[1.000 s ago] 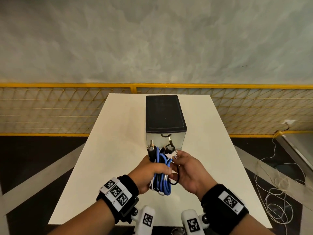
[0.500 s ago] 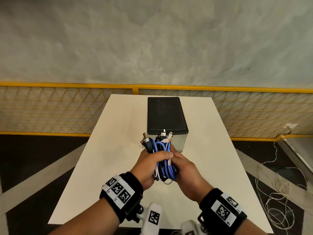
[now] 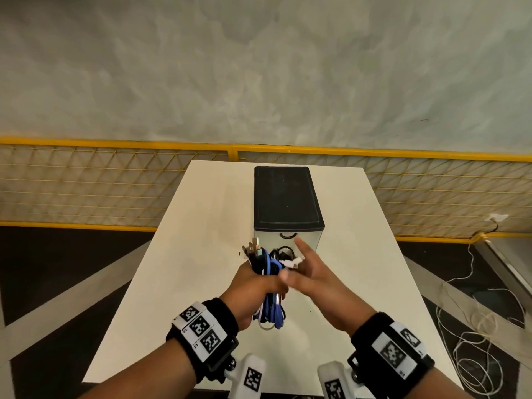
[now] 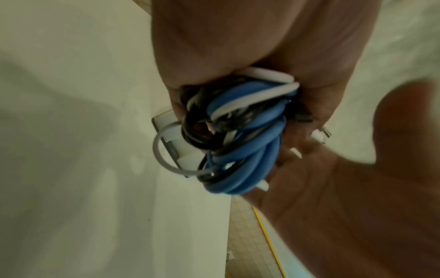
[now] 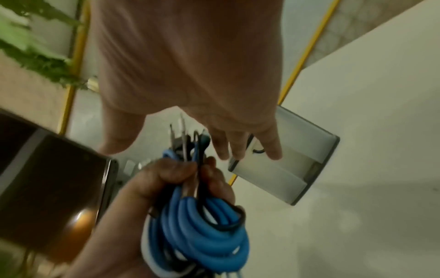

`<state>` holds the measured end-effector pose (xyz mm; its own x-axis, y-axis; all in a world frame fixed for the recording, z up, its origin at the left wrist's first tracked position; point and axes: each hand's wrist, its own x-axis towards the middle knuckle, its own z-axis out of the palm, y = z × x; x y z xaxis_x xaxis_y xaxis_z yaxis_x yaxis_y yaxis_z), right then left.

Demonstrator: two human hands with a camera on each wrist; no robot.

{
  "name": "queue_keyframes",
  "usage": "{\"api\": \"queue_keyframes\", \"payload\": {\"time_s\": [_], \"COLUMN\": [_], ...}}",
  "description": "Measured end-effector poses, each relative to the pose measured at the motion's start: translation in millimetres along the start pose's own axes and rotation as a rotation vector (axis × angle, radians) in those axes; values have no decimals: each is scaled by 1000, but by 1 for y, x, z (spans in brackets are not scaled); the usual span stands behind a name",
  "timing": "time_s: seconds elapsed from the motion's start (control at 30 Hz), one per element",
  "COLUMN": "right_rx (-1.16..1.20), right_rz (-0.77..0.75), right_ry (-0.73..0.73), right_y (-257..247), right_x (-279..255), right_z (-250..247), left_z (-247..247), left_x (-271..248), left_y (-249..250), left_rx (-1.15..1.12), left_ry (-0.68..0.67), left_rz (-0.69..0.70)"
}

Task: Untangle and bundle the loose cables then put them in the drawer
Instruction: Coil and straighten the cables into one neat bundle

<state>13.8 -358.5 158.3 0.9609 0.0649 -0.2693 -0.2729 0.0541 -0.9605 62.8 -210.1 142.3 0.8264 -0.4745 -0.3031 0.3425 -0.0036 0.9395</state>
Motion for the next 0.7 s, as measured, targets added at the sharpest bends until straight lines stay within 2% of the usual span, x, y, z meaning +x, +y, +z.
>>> {"api": "queue_keyframes", "payload": {"time_s": [0.07, 0.27, 0.47, 0.57, 0.7], "right_rx": [1, 53, -124, -110, 18], "right_rz": [8, -132, -190, -223, -265], "right_ry": [-39, 189, 75, 73, 242], "right_y": [-2, 0, -6, -5, 1], "right_x": [6, 11, 8, 8, 11], "right_z": [7, 22, 18, 20, 31], "left_z": [4, 3, 5, 7, 8], "left_x": [-5, -10, -20, -19, -15], "left_y": [-2, 2, -3, -3, -3], "left_rx": [50, 191, 183, 148, 101], "left_ry": [-58, -133, -272, -278, -190], "left_rz": [32, 94, 3, -5, 61]}}
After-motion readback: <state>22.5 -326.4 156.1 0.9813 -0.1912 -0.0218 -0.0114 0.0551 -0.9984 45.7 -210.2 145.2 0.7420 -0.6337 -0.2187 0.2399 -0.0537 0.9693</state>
